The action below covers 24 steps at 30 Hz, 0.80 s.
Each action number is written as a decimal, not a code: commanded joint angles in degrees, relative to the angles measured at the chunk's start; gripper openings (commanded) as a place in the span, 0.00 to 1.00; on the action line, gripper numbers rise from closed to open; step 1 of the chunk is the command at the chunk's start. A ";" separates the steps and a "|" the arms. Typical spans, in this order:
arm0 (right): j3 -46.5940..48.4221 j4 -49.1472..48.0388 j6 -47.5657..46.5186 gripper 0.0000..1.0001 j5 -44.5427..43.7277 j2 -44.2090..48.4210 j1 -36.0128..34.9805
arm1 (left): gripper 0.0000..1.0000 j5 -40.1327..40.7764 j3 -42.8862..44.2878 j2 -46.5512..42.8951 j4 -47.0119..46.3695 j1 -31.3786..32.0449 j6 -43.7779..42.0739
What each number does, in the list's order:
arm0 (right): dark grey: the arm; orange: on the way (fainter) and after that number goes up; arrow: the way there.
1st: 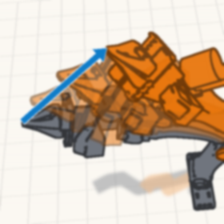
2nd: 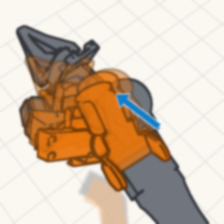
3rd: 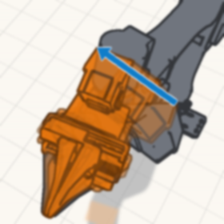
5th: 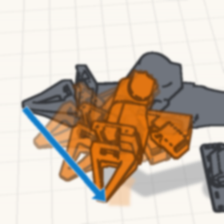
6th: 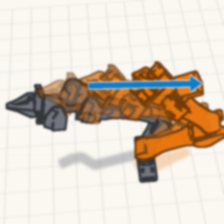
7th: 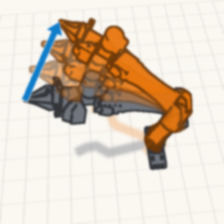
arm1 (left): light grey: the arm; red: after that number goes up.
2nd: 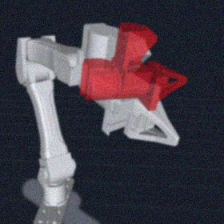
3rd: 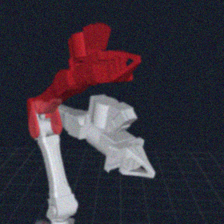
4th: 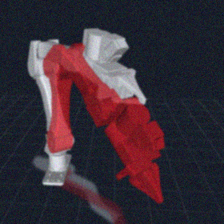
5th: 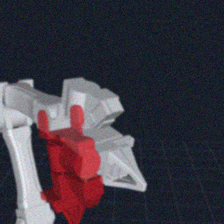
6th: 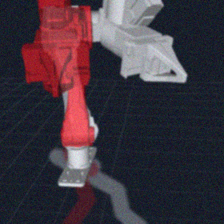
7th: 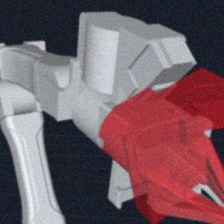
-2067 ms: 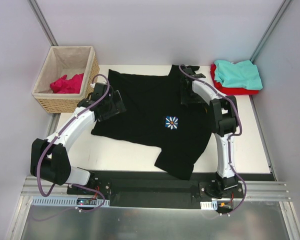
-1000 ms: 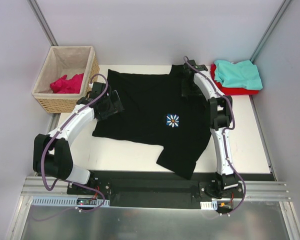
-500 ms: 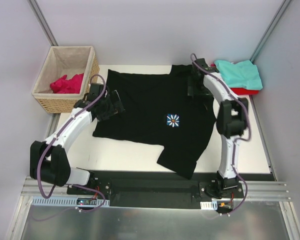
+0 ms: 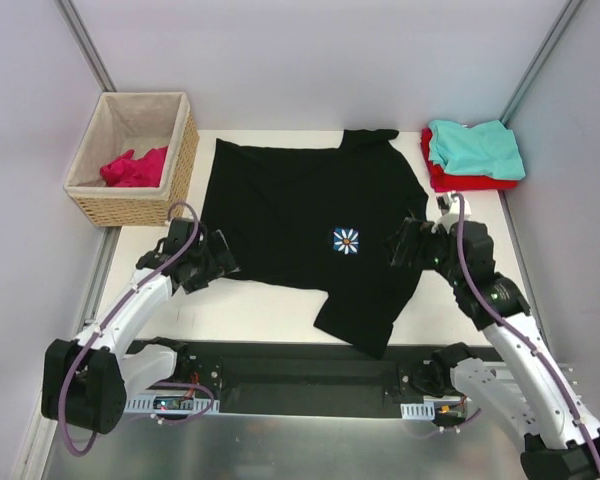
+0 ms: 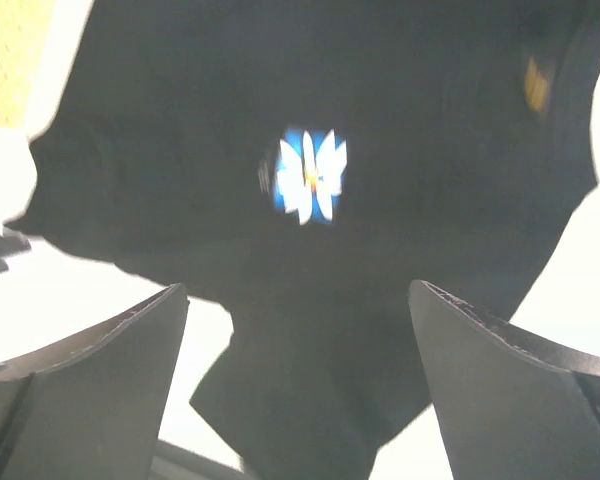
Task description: Fold and stack the t-shirts
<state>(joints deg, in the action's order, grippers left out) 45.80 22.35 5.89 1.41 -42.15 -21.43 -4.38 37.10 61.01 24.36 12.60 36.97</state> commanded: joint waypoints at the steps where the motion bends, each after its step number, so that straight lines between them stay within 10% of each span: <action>1: -2.30 3.65 2.11 0.97 3.42 8.48 -0.72 | 0.99 -0.18 -5.19 -4.23 -0.71 -5.02 4.33; 24: -0.80 10.87 -3.16 0.97 8.34 13.76 -0.72 | 0.97 4.12 -10.82 1.65 -8.80 -16.73 10.48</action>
<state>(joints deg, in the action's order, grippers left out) 42.74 32.77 4.38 7.92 -29.02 -21.91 -2.44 27.49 61.23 17.19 -3.07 44.73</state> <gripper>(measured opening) 0.969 0.977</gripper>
